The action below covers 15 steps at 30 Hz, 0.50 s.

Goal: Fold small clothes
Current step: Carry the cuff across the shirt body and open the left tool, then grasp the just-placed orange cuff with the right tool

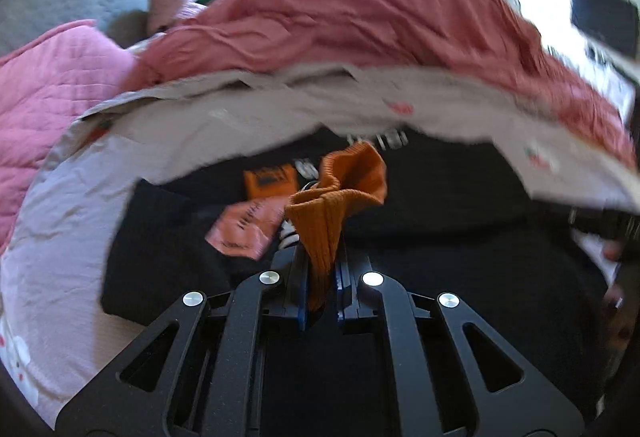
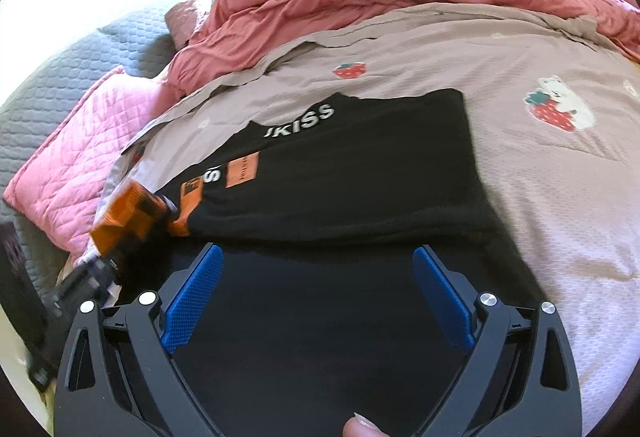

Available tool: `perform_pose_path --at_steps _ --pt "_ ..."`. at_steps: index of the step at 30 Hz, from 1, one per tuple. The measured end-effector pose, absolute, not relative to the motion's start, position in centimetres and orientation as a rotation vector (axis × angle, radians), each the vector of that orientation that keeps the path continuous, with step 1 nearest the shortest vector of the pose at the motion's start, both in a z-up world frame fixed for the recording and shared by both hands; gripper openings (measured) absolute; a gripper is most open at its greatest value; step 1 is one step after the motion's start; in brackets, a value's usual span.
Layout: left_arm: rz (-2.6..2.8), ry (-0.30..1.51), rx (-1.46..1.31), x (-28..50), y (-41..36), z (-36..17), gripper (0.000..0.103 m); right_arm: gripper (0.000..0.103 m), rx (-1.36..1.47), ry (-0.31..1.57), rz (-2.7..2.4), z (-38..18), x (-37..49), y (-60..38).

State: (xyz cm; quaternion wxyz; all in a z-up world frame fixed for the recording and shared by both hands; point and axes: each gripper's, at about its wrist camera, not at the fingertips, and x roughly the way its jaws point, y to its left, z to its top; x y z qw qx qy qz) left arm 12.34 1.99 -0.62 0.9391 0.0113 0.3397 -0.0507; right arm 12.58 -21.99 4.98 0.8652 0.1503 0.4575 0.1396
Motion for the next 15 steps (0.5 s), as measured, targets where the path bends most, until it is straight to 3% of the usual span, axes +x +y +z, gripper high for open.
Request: perform_pose_path --at_steps 5,8,11,15 --pt "-0.175 0.764 0.066 12.0 0.9 -2.5 0.011 0.095 0.333 0.964 0.276 4.7 13.0 -22.5" --pt "-0.228 0.77 0.079 11.5 0.5 -2.5 0.026 0.095 0.332 0.964 0.284 4.8 13.1 -22.1" --pt "-0.283 0.785 0.102 10.9 -0.4 -2.4 0.034 0.095 0.325 0.969 0.302 5.0 13.2 -21.4" --pt "-0.32 0.766 0.081 10.0 -0.3 -1.6 0.037 0.095 0.316 0.981 0.337 5.1 13.4 -20.0"
